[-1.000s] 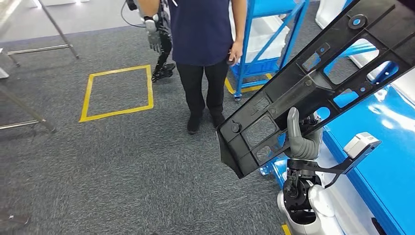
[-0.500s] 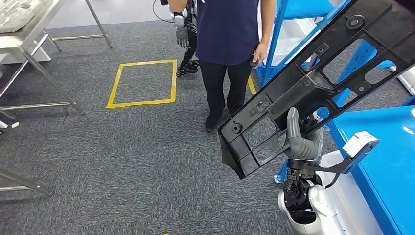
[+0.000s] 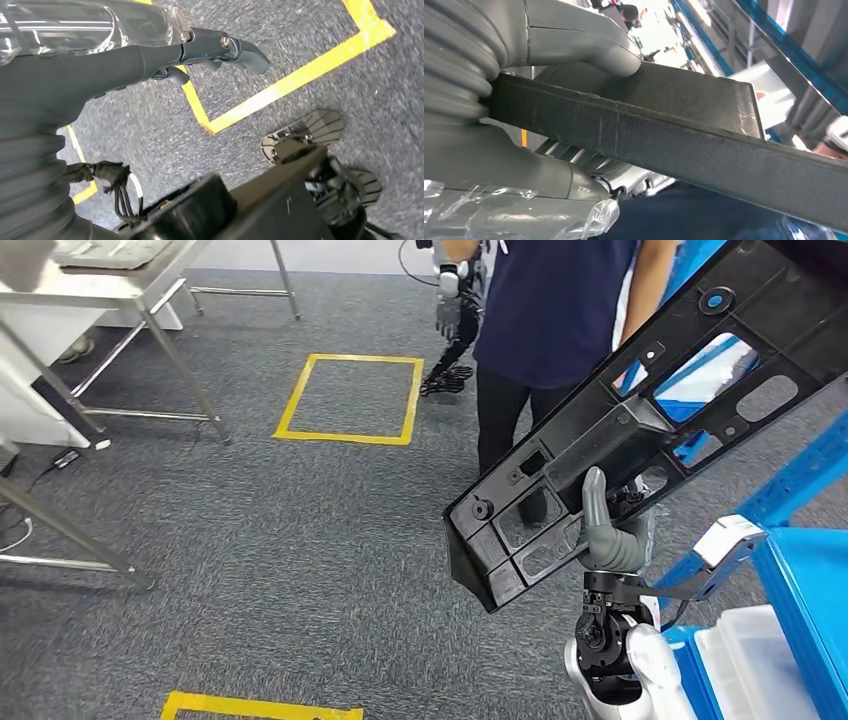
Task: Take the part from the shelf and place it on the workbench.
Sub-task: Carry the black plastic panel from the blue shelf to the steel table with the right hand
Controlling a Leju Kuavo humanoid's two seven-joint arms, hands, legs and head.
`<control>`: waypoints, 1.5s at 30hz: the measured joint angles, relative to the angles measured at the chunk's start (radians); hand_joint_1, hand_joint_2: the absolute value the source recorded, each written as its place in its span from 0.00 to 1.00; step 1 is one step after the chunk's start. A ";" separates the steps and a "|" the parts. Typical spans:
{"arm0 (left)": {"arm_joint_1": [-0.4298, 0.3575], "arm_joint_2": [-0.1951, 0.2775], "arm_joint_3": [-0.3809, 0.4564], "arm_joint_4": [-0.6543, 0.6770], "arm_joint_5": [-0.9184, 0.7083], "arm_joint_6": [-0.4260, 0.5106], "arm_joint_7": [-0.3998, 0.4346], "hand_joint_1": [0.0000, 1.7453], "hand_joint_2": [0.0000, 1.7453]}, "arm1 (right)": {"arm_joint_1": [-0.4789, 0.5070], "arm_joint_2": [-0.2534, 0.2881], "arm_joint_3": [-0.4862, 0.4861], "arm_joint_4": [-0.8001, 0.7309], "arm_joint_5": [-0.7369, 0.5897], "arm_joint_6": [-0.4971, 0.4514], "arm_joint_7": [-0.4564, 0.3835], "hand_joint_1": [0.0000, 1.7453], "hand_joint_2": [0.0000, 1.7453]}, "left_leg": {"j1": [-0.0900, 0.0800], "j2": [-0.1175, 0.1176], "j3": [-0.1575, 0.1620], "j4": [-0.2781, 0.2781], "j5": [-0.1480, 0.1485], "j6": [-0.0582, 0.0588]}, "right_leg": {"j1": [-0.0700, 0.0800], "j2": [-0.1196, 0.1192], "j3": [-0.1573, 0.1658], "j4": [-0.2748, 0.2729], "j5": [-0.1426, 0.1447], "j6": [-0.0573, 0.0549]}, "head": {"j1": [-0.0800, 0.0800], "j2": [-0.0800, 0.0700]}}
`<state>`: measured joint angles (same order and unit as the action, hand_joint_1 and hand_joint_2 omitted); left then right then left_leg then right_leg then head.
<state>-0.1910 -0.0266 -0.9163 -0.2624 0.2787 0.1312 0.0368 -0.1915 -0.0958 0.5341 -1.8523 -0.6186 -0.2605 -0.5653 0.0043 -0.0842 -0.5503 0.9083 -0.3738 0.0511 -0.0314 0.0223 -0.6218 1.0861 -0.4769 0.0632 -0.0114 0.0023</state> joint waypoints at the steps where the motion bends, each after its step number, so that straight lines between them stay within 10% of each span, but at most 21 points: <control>1: -0.001 0.000 0.000 0.000 -0.003 0.000 0.001 0.00 1.00 | 0.001 0.000 0.000 0.000 0.001 -0.003 0.000 1.00 1.00 | 0.002 -0.013 -0.002 0.007 -0.004 -0.006 | -0.006 0.023 0.031 -0.068 0.028 0.002 | 0.000 0.000; 5: 0.001 0.000 0.000 0.000 -0.016 -0.003 0.006 0.00 1.00 | 0.007 0.000 -0.001 -0.002 0.003 -0.015 0.001 1.00 1.00 | 0.008 -0.047 -0.012 0.007 -0.004 -0.031 | -0.005 0.034 0.064 -0.140 0.052 -0.021 | 0.001 0.000; 9: 0.000 -0.004 -0.001 0.000 -0.016 -0.004 0.014 0.00 1.00 | 0.010 -0.001 -0.005 -0.005 0.004 -0.019 0.002 1.00 1.00 | 0.004 0.053 -0.086 0.162 -0.083 -0.044 | 0.001 -0.010 0.068 -0.145 0.053 -0.045 | 0.000 0.000; 12: -0.002 -0.007 -0.001 0.000 -0.015 -0.004 0.013 0.00 1.00 | 0.015 -0.001 -0.007 -0.005 0.004 -0.019 0.003 1.00 1.00 | 0.004 0.070 -0.172 0.336 -0.143 -0.043 | 0.009 -0.048 0.069 -0.145 0.050 -0.051 | 0.000 0.000; 18: -0.005 -0.008 -0.001 0.000 0.001 0.002 0.001 0.00 1.00 | 0.015 0.000 -0.007 -0.004 -0.004 -0.019 0.006 1.00 1.00 | -0.035 0.157 -0.006 0.011 -0.014 -0.003 | 0.017 -0.110 0.080 -0.149 0.043 -0.046 | 0.000 0.000; 21: -0.001 -0.008 -0.001 0.000 0.010 0.005 -0.004 0.00 1.00 | 0.014 0.001 -0.007 0.000 -0.015 -0.019 0.009 1.00 1.00 | -0.036 0.129 0.000 -0.008 -0.007 0.005 | 0.018 -0.131 0.089 -0.152 0.036 -0.032 | 0.000 0.000; 23: 0.006 -0.010 0.000 0.000 0.014 0.009 -0.004 0.00 1.00 | 0.015 0.002 -0.008 0.002 -0.020 -0.019 0.009 1.00 1.00 | -0.027 0.105 0.010 -0.020 0.001 0.011 | 0.016 -0.093 0.072 -0.102 0.002 -0.023 | 0.000 0.000; 26: 0.006 -0.015 0.000 0.000 0.014 0.015 -0.004 0.00 1.00 | 0.021 0.001 -0.009 0.005 -0.025 -0.025 0.009 1.00 1.00 | -0.023 0.066 0.012 -0.022 0.006 0.017 | 0.014 -0.033 -0.030 0.101 -0.087 -0.016 | 0.000 0.000; 28: 0.009 -0.019 0.000 0.000 0.006 0.016 -0.004 0.00 1.00 | 0.028 0.001 -0.010 0.006 -0.027 -0.032 0.008 1.00 1.00 | -0.020 0.035 0.013 -0.020 0.005 0.017 | 0.013 -0.028 -0.063 0.150 -0.083 -0.012 | 0.000 0.000; 32: 0.011 -0.022 0.000 0.000 -0.002 0.016 0.000 0.00 1.00 | 0.032 0.001 -0.014 0.006 -0.023 -0.046 0.006 1.00 1.00 | -0.012 -0.020 0.010 -0.005 -0.004 0.002 | -0.002 0.030 0.041 -0.094 0.045 -0.004 | 0.001 0.000; 35: 0.011 -0.023 0.000 0.000 -0.006 0.015 0.002 0.00 1.00 | 0.035 0.001 -0.015 0.005 -0.020 -0.054 0.007 1.00 1.00 | -0.009 -0.050 0.002 -0.002 -0.007 -0.013 | -0.001 0.041 0.067 -0.146 0.058 -0.022 | 0.002 0.000; 38: 0.016 -0.023 -0.001 0.000 -0.009 0.014 0.002 0.00 1.00 | 0.034 0.001 -0.015 0.003 -0.019 -0.057 0.008 1.00 1.00 | -0.008 -0.004 -0.025 0.053 -0.040 -0.025 | 0.001 0.007 0.071 -0.152 0.061 -0.042 | 0.001 0.000; 42: 0.010 -0.027 -0.001 0.000 -0.011 0.014 0.002 0.00 1.00 | 0.036 0.000 -0.015 0.001 -0.016 -0.059 0.008 1.00 1.00 | -0.005 0.066 -0.153 0.315 -0.152 -0.038 | 0.008 -0.043 0.073 -0.154 0.058 -0.053 | 0.001 0.000; 45: 0.006 -0.029 -0.001 0.000 -0.011 0.014 0.004 0.00 1.00 | 0.032 0.000 -0.015 0.000 -0.012 -0.061 0.010 1.00 1.00 | -0.009 0.083 -0.105 0.222 -0.095 -0.028 | 0.012 -0.080 0.078 -0.154 0.054 -0.053 | 0.001 0.000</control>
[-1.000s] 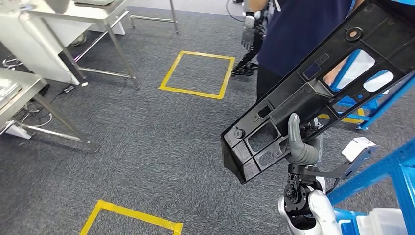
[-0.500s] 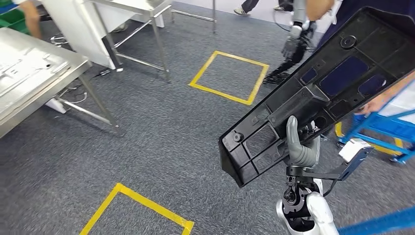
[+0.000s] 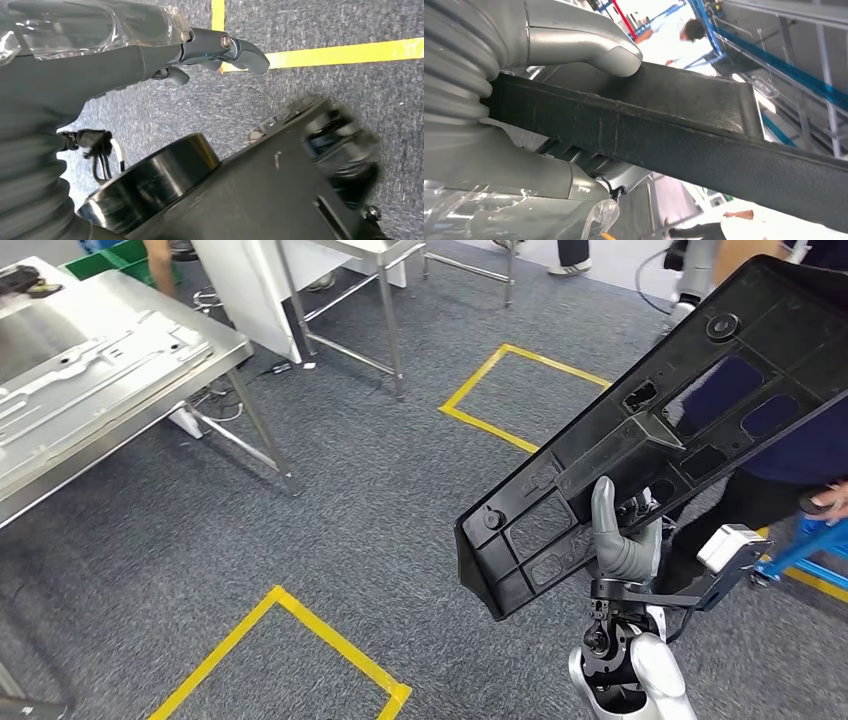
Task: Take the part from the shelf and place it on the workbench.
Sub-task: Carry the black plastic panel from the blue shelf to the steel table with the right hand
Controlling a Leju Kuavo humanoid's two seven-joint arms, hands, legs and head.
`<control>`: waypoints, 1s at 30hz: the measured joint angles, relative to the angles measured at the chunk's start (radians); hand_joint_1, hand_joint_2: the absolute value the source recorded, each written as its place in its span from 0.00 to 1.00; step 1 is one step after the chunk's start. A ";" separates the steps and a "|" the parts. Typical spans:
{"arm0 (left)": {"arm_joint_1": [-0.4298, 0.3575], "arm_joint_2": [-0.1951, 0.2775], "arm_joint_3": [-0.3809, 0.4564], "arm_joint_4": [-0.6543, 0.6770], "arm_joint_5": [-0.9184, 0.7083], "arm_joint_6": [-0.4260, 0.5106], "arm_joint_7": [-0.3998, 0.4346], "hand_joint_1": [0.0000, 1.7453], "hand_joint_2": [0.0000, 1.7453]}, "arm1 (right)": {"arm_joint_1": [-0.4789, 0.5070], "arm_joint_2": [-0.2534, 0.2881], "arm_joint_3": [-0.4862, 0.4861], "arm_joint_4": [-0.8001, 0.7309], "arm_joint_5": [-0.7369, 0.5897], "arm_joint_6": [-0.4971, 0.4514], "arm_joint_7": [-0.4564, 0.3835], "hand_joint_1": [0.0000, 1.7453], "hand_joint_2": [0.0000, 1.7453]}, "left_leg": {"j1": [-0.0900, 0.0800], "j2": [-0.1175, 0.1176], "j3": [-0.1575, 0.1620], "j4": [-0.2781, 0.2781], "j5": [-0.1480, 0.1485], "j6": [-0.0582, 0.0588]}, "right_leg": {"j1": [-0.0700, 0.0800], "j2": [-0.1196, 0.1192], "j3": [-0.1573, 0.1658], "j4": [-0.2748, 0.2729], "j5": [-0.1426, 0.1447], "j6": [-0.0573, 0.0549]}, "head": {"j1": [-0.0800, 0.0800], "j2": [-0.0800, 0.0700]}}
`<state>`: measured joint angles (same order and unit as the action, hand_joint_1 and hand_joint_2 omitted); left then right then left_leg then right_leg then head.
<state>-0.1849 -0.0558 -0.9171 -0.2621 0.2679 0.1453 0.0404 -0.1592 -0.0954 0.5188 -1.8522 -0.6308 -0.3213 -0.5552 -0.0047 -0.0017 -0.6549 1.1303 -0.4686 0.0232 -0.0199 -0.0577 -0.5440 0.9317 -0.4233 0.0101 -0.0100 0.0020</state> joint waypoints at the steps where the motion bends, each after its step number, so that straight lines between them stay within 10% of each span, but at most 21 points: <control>1: -0.001 0.000 0.000 0.000 0.000 0.000 0.000 0.00 1.00 | -0.002 0.000 0.000 -0.001 0.000 0.000 0.000 1.00 1.00 | -0.007 0.028 0.046 -0.084 0.032 0.008 | 0.001 -0.010 0.003 -0.001 -0.001 0.001 | 0.000 0.000; 4: -0.013 -0.001 0.000 0.000 0.007 0.002 -0.001 0.00 1.00 | -0.009 0.000 -0.001 -0.003 0.000 -0.001 0.001 1.00 1.00 | -0.026 0.085 0.117 -0.227 0.075 0.024 | 0.006 -0.042 0.012 -0.003 -0.007 0.011 | 0.000 0.000; 6: -0.015 -0.001 0.000 0.000 0.016 0.004 -0.001 0.00 1.00 | -0.014 0.000 -0.001 -0.003 0.000 -0.003 0.003 1.00 1.00 | -0.025 0.061 0.117 -0.236 0.080 0.028 | 0.007 -0.060 0.017 -0.005 -0.012 0.020 | -0.001 0.000; 8: -0.011 -0.002 0.000 0.000 0.021 0.005 -0.001 0.00 1.00 | -0.018 -0.001 -0.002 -0.003 0.000 -0.003 0.004 1.00 1.00 | -0.017 0.035 0.124 -0.244 0.089 0.035 | 0.005 -0.028 0.008 0.027 -0.036 0.029 | -0.001 0.000; 10: -0.009 -0.006 0.000 0.000 0.020 0.005 -0.002 0.00 1.00 | -0.020 -0.004 -0.004 -0.003 -0.001 -0.004 0.004 1.00 1.00 | -0.012 0.008 0.128 -0.247 0.092 0.041 | 0.003 0.030 -0.049 0.149 -0.098 0.035 | 0.000 0.000; 13: -0.005 -0.010 0.000 0.000 0.020 0.004 -0.002 0.00 1.00 | -0.018 -0.008 -0.006 -0.001 -0.007 -0.006 0.004 1.00 1.00 | -0.011 -0.037 0.129 -0.246 0.091 0.043 | 0.002 0.052 -0.141 0.312 -0.145 0.040 | 0.000 0.000; 17: 0.000 -0.010 0.000 0.000 0.021 0.005 -0.002 0.00 1.00 | -0.018 -0.008 -0.011 0.000 -0.010 -0.009 0.003 1.00 1.00 | -0.003 -0.100 0.133 -0.236 0.083 0.031 | -0.008 0.104 -0.045 0.079 -0.009 0.043 | 0.001 0.000; 21: 0.002 -0.010 0.000 0.000 0.029 0.006 -0.003 0.00 1.00 | -0.020 -0.009 -0.015 0.001 -0.017 -0.011 0.000 1.00 1.00 | 0.003 -0.142 0.125 -0.237 0.080 0.010 | -0.006 0.116 -0.004 -0.007 0.012 0.023 | 0.002 0.000; 24: 0.004 -0.009 0.001 0.000 0.036 0.005 -0.004 0.00 1.00 | -0.024 -0.009 -0.018 0.001 -0.018 -0.011 -0.004 1.00 1.00 | 0.002 -0.079 0.086 -0.163 0.037 -0.005 | -0.008 0.080 0.004 -0.019 0.015 0.004 | 0.001 0.000; 27: 0.001 -0.009 0.001 0.000 0.042 0.003 -0.009 0.00 1.00 | -0.023 -0.010 -0.021 0.002 -0.018 -0.011 -0.006 1.00 1.00 | 0.007 -0.019 -0.030 0.056 -0.048 -0.018 | -0.005 0.042 0.007 -0.021 0.012 -0.003 | 0.001 0.000; 30: 0.003 -0.009 0.003 0.000 0.054 0.002 -0.017 0.00 1.00 | -0.023 -0.010 -0.023 0.006 -0.019 -0.011 -0.007 1.00 1.00 | 0.013 -0.005 -0.030 0.033 -0.006 -0.022 | -0.006 0.004 0.014 -0.021 0.004 0.000 | 0.001 0.000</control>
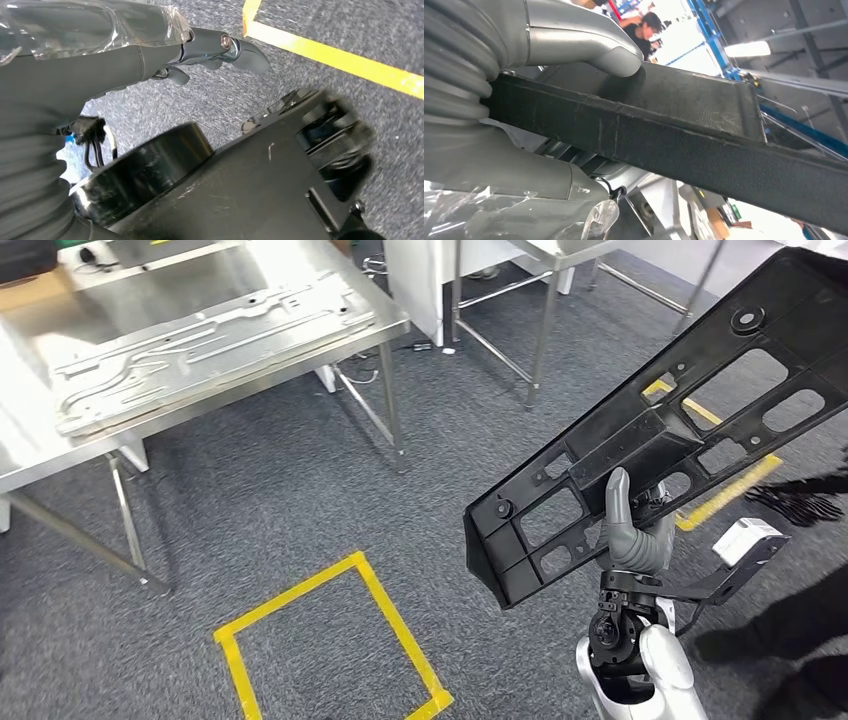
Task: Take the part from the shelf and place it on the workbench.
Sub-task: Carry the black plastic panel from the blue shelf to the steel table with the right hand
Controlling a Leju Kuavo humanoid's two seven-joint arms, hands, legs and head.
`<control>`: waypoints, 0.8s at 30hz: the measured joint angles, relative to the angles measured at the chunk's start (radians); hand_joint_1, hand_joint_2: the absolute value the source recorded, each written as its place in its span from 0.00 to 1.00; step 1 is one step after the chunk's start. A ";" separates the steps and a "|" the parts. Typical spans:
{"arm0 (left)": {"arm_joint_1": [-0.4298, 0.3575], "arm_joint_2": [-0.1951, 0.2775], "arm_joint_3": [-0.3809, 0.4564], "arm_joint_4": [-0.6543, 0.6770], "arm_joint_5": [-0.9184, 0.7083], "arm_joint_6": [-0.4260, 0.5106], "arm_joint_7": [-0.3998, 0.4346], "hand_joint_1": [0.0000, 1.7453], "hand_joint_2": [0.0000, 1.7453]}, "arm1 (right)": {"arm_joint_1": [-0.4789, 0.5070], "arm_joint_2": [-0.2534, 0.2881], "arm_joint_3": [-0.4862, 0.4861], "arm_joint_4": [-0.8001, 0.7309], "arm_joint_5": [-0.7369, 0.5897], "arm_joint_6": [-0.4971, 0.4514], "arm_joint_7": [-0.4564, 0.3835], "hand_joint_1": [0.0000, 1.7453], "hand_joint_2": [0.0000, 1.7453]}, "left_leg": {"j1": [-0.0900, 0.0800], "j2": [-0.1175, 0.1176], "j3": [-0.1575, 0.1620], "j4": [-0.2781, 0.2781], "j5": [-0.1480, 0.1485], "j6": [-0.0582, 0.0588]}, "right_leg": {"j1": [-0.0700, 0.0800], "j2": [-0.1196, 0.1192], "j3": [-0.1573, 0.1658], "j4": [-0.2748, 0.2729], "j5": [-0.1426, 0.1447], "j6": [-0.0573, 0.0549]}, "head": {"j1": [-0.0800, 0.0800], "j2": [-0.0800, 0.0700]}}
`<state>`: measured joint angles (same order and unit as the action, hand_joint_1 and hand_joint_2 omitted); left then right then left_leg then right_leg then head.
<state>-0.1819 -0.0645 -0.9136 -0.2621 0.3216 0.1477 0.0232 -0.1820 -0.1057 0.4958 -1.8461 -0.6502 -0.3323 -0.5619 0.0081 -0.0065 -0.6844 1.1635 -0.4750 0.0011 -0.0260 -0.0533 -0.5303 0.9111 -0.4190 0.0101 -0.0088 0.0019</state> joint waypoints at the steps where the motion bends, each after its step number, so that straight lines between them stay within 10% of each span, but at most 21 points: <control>1: 0.000 0.000 0.001 0.000 0.002 0.000 -0.003 0.00 1.00 | 0.000 0.000 0.000 0.001 0.000 0.000 0.000 1.00 1.00 | -0.001 0.020 0.040 -0.080 0.037 0.002 | 0.000 -0.011 0.005 0.000 -0.003 0.003 | 0.000 0.000; 5: -0.008 0.000 0.002 0.000 0.002 0.000 -0.007 0.00 1.00 | 0.000 0.000 -0.002 0.001 0.000 0.000 -0.001 1.00 1.00 | -0.017 0.103 0.135 -0.270 0.101 0.020 | 0.008 -0.055 0.026 -0.002 -0.019 0.025 | 0.000 0.000; 7: -0.006 0.000 0.003 0.000 0.004 -0.002 -0.008 0.00 1.00 | -0.001 0.000 -0.002 0.001 0.000 0.000 -0.002 1.00 1.00 | -0.016 0.073 0.136 -0.271 0.103 0.030 | 0.006 -0.067 0.035 -0.002 -0.027 0.038 | 0.000 0.000; 9: -0.005 -0.001 0.004 0.000 0.008 -0.003 -0.007 0.00 1.00 | -0.001 0.000 -0.003 0.001 0.000 0.000 -0.003 1.00 1.00 | -0.011 0.043 0.142 -0.275 0.107 0.044 | 0.001 -0.025 0.016 0.052 -0.065 0.046 | 0.000 0.000; 12: -0.007 -0.002 0.005 0.000 0.014 -0.008 -0.008 0.00 1.00 | 0.005 -0.002 -0.003 0.001 0.000 -0.003 -0.005 1.00 1.00 | -0.010 -0.003 0.144 -0.275 0.108 0.056 | 0.002 0.043 -0.097 0.270 -0.156 0.047 | 0.001 0.000; 14: -0.004 -0.002 0.007 0.000 0.016 -0.015 -0.007 0.00 1.00 | 0.009 -0.003 -0.003 0.001 0.000 -0.005 -0.005 1.00 1.00 | -0.012 -0.037 0.146 -0.274 0.107 0.056 | 0.003 0.049 -0.142 0.322 -0.146 0.046 | 0.001 0.000; 18: -0.003 -0.002 0.012 0.000 0.018 -0.019 -0.001 0.00 1.00 | 0.009 -0.003 -0.003 0.001 0.000 -0.009 -0.005 1.00 1.00 | -0.011 -0.101 0.150 -0.271 0.101 0.048 | 0.001 0.115 -0.047 0.060 0.004 0.036 | 0.001 0.000; 22: 0.002 -0.002 0.017 0.000 0.020 -0.021 0.011 0.00 1.00 | 0.007 -0.003 -0.003 0.001 0.000 -0.011 -0.005 1.00 1.00 | -0.006 -0.133 0.143 -0.275 0.096 0.026 | 0.005 0.111 -0.017 -0.001 0.017 0.016 | 0.001 0.000; 24: 0.004 -0.001 0.018 0.000 0.020 -0.021 0.013 0.00 1.00 | 0.005 -0.003 -0.004 0.001 0.000 -0.011 -0.005 1.00 1.00 | -0.007 -0.089 0.119 -0.228 0.068 0.014 | 0.002 0.087 -0.010 -0.010 0.020 0.004 | 0.000 0.000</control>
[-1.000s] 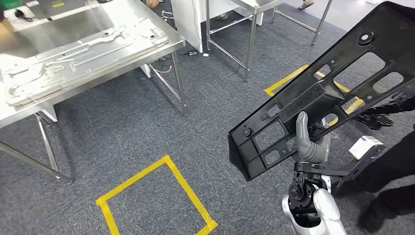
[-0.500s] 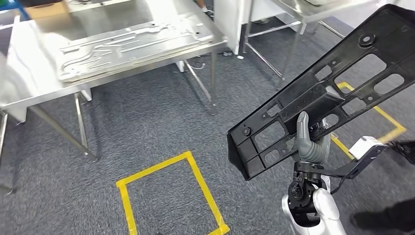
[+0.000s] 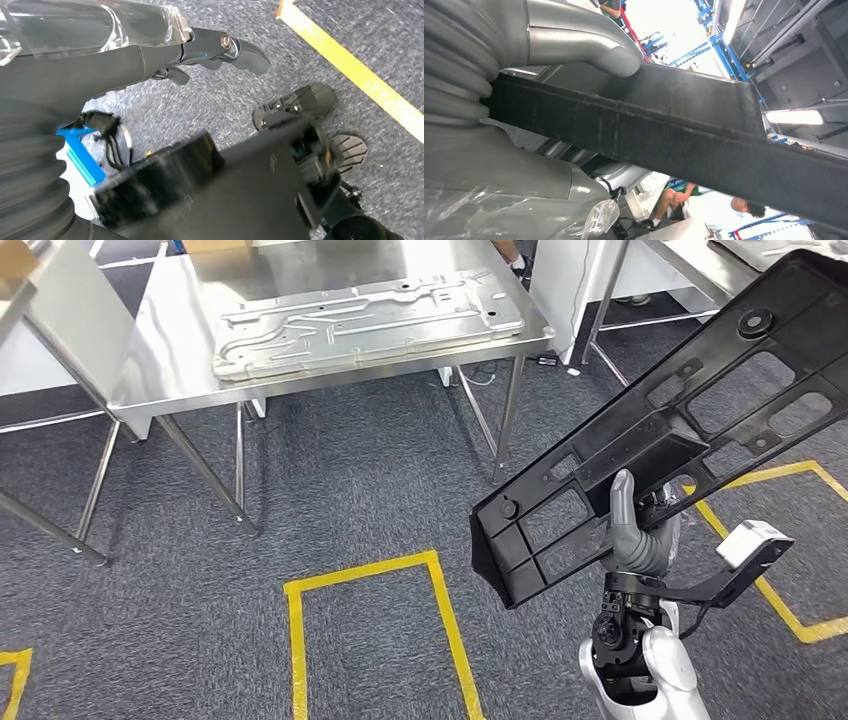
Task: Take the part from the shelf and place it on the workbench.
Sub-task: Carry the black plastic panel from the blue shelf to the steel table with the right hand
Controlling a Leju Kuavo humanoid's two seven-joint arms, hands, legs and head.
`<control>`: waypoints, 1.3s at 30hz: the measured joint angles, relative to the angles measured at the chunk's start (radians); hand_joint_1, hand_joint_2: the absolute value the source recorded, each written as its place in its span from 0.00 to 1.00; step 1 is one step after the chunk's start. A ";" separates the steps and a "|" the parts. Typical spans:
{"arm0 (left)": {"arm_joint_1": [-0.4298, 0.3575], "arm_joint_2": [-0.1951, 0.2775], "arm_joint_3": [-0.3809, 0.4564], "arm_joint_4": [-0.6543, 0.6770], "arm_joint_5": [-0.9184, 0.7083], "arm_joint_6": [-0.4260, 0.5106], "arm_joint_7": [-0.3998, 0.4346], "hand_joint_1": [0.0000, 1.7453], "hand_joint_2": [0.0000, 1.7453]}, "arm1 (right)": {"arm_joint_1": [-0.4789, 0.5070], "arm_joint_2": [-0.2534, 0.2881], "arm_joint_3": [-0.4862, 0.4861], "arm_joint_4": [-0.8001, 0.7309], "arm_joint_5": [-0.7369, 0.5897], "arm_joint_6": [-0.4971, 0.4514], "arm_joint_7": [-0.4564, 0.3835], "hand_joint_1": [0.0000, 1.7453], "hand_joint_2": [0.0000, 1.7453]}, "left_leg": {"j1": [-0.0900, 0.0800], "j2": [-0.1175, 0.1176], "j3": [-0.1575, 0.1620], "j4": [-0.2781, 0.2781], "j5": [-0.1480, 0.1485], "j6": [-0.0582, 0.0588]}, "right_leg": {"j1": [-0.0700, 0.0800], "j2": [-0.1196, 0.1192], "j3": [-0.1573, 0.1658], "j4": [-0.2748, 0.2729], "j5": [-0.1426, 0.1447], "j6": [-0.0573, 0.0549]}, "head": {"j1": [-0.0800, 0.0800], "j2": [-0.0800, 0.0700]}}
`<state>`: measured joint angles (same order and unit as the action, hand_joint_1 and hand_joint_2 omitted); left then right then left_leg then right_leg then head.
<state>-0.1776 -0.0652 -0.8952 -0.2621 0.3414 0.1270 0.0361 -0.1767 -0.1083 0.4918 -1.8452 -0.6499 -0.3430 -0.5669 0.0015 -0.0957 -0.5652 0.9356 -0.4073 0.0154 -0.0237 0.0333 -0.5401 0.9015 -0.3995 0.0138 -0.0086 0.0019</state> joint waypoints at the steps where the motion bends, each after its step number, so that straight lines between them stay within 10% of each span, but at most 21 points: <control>1: -0.001 0.000 0.000 0.000 0.000 0.000 0.000 0.00 1.00 | 0.000 0.000 0.000 0.000 0.000 0.000 0.000 1.00 1.00 | 0.000 0.033 -0.029 0.060 -0.030 -0.005 | -0.001 -0.013 0.003 -0.003 0.000 -0.004 | 0.000 0.000; 5: -0.002 0.000 0.002 0.000 0.000 0.000 0.000 0.00 1.00 | 0.001 0.000 0.000 0.001 0.000 0.000 0.000 1.00 1.00 | 0.009 0.081 -0.149 0.285 -0.108 -0.022 | -0.001 -0.065 0.009 -0.003 -0.010 -0.005 | 0.000 0.000; 10: -0.005 0.000 0.003 0.000 0.000 0.000 0.000 0.00 1.00 | 0.000 0.000 -0.001 0.002 -0.022 0.008 -0.008 1.00 1.00 | 0.009 0.128 0.009 -0.022 0.030 -0.017 | 0.000 -0.106 0.033 -0.002 -0.031 0.019 | 0.000 0.000; 15: -0.003 0.001 0.003 0.000 0.000 0.000 -0.001 0.00 1.00 | 0.000 0.002 -0.002 0.002 -0.050 0.026 -0.020 1.00 1.00 | 0.004 0.113 0.026 -0.044 0.029 0.016 | -0.003 -0.097 0.031 0.028 -0.062 0.045 | 0.000 0.000; 20: -0.009 0.000 0.003 0.000 -0.004 -0.008 -0.011 0.00 1.00 | 0.009 0.002 -0.008 0.003 -0.053 0.029 -0.029 1.00 1.00 | 0.001 0.089 0.038 -0.045 0.015 0.039 | -0.001 -0.040 -0.140 0.334 -0.166 0.047 | 0.000 0.000; 25: -0.009 -0.001 0.003 0.000 -0.007 -0.014 -0.017 0.00 1.00 | 0.010 0.002 -0.014 0.003 -0.053 0.029 -0.031 1.00 1.00 | -0.005 0.065 0.072 -0.044 -0.013 0.026 | 0.003 -0.030 -0.038 0.060 0.001 0.029 | 0.000 0.000; 30: -0.009 0.000 0.003 0.000 -0.006 -0.014 -0.018 0.00 1.00 | 0.009 0.002 -0.016 0.003 -0.053 0.030 -0.032 1.00 1.00 | -0.003 0.068 0.070 -0.029 -0.041 0.000 | 0.005 -0.027 -0.005 0.006 -0.006 0.004 | 0.000 0.000; 35: -0.005 0.001 0.003 0.000 -0.006 -0.014 -0.021 0.00 1.00 | 0.010 0.002 -0.017 0.003 -0.052 0.030 -0.032 1.00 1.00 | 0.005 0.080 -0.120 0.288 -0.132 -0.020 | 0.001 -0.030 0.031 -0.002 -0.032 -0.008 | 0.000 0.000; 37: -0.001 0.001 0.003 0.000 -0.006 -0.014 -0.022 0.00 1.00 | 0.011 0.002 -0.017 0.004 -0.052 0.030 -0.033 1.00 1.00 | 0.007 0.081 -0.123 0.239 -0.065 -0.019 | -0.001 -0.030 0.056 -0.002 -0.051 -0.004 | 0.000 0.000; 39: -0.001 0.002 0.003 0.000 -0.005 -0.014 -0.023 0.00 1.00 | 0.010 0.002 -0.017 0.004 -0.052 0.030 -0.033 1.00 1.00 | 0.005 0.088 -0.070 0.079 0.033 -0.013 | -0.001 -0.029 0.085 -0.005 -0.070 0.005 | 0.001 0.000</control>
<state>-0.1791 -0.0636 -0.8923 -0.2621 0.3362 0.1134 0.0132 -0.1669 -0.1064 0.4753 -1.8410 -0.7023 -0.3132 -0.5998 0.0060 -0.0072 -0.6352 1.0143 -0.3741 0.0027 -0.0252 0.0039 -0.4555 0.8967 -0.4699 0.0184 -0.0080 0.0019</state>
